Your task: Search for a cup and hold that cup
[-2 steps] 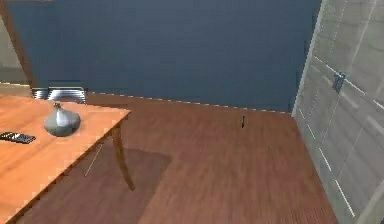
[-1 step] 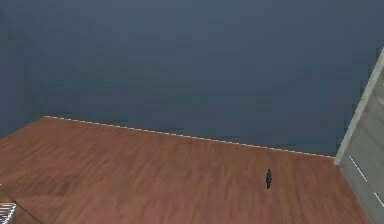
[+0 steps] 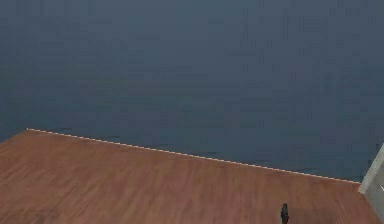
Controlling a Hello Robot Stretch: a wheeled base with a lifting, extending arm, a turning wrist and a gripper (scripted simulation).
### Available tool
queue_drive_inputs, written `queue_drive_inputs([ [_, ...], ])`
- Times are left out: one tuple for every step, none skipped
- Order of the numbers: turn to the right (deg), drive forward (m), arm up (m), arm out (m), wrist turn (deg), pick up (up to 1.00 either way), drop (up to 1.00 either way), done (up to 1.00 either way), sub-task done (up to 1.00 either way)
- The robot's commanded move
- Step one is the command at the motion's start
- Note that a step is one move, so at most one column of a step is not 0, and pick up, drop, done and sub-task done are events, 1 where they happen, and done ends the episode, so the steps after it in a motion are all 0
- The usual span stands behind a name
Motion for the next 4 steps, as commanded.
queue_drive_inputs([
  [42.0, 0.0, 0.0, 0.0, 0.0, 0.0, 0.0, 0.0, 0.0],
  [0.0, 0.25, 0.0, 0.0, 0.0, 0.0, 0.0, 0.0, 0.0],
  [-45.0, 0.0, 0.0, 0.0, 0.0, 0.0, 0.0, 0.0, 0.0],
  [-18.0, 0.0, 0.0, 0.0, 0.0, 0.0, 0.0, 0.0, 0.0],
])
